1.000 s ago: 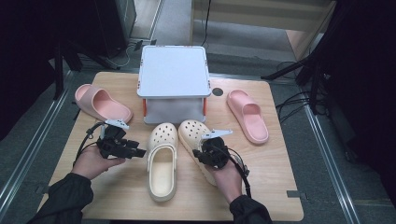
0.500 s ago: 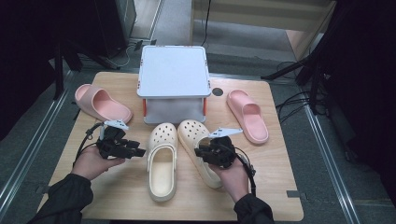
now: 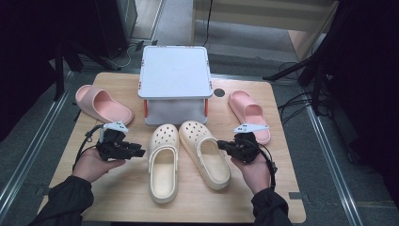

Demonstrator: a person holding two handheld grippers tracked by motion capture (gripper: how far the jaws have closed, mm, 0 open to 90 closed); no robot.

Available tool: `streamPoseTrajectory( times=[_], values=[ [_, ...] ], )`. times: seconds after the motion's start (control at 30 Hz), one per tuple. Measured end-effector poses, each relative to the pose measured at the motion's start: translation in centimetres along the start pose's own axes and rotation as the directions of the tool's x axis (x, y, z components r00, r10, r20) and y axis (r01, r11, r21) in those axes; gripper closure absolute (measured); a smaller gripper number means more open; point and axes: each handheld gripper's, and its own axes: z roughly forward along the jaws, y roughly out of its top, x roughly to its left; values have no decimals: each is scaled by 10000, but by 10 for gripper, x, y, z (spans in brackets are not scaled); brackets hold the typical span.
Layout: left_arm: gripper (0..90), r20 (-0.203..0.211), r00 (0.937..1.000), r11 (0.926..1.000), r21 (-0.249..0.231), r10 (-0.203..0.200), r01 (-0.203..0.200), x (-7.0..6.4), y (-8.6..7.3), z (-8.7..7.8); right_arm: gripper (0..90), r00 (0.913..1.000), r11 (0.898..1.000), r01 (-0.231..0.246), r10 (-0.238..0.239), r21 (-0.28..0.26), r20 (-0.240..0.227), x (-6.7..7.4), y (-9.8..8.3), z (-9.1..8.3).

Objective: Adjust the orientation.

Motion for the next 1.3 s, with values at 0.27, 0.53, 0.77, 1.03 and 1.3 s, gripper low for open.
streamPoseTrajectory(
  times=[0.27, 0.53, 0.77, 1.03, 1.3],
  values=[
    [677, -39, 10000, 9998, 196, -51, 51, -2, -2, 8, 873, 9999, 9997, -60, 58, -225, -115, -18, -4, 9],
    [682, -44, 10000, 9993, 381, -59, 60, -3, -5, 16, 896, 9994, 10000, -65, 66, -22, 346, -26, -1, 11],
    [684, -107, 9999, 9979, 638, 74, -67, -2, -7, 24, 889, 9973, 9962, 310, -362, 812, 633, -25, -3, 30],
    [712, 48, 10000, 9979, 653, -43, 40, -2, -8, 26, 873, 9997, 9957, -195, 183, 908, 135, -27, -6, 34],
    [714, 236, 9997, 9979, 645, -93, 78, -6, -7, 28, 869, 10000, 9951, 78, -78, 982, -3, -18, -6, 39]
  ],
)
